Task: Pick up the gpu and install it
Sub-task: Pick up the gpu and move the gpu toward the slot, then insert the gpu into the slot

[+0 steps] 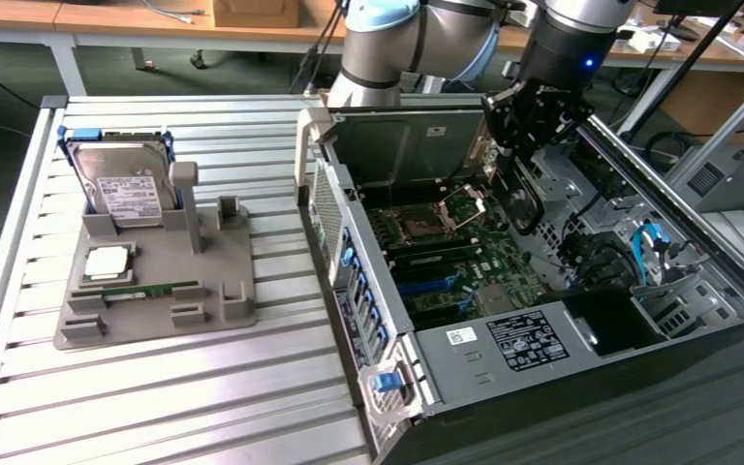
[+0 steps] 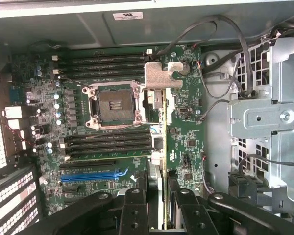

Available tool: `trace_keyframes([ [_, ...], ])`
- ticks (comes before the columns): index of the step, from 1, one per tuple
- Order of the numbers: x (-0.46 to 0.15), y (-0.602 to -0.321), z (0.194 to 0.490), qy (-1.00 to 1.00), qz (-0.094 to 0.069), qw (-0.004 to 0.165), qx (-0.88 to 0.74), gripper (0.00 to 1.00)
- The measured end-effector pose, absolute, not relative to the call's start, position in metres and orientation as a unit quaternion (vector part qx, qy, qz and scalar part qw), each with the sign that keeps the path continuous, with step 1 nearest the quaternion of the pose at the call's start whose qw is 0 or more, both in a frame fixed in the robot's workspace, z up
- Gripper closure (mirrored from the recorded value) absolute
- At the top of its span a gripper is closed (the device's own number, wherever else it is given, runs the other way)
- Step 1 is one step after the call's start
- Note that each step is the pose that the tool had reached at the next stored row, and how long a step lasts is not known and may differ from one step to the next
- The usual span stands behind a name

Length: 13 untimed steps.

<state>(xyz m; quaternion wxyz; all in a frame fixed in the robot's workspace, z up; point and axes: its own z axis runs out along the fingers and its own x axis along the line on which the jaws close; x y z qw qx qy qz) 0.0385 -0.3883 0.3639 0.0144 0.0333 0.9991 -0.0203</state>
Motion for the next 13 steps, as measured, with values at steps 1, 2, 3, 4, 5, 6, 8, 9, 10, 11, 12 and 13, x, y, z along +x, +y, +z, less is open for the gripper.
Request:
trace_keyframes([
  [1,0.0385,-0.3883,0.3639,0.999,-0.02,0.014,0.033,0.73],
  [2,0.0385,-0.3883,0.3639,0.999,-0.02,0.014,0.033,0.73],
  [3,0.0385,-0.3883,0.3639,0.999,-0.02,0.014,0.033,0.73],
  [4,0.0385,-0.3883,0.3639,0.999,-0.02,0.014,0.033,0.73],
  [5,0.0385,-0.3883,0.3639,0.999,-0.02,0.014,0.033,0.73],
  [6,0.0385,-0.3883,0.3639,0.999,-0.02,0.014,0.033,0.73],
  [8,0.0385,-0.3883,0.3639,0.999,-0.02,0.014,0.033,0.73],
  [9,0.0385,-0.3883,0.3639,0.999,-0.02,0.014,0.032,0.73],
  [10,0.0385,-0.3883,0.3639,0.999,-0.02,0.014,0.031,0.73],
  [11,0.0386,-0.3883,0.3639,0.999,-0.02,0.014,0.028,0.73],
  [12,0.0386,-0.3882,0.3639,0.999,-0.02,0.015,0.025,0.73],
  [13,0.0386,-0.3882,0.3639,0.999,-0.02,0.015,0.023,0.73],
])
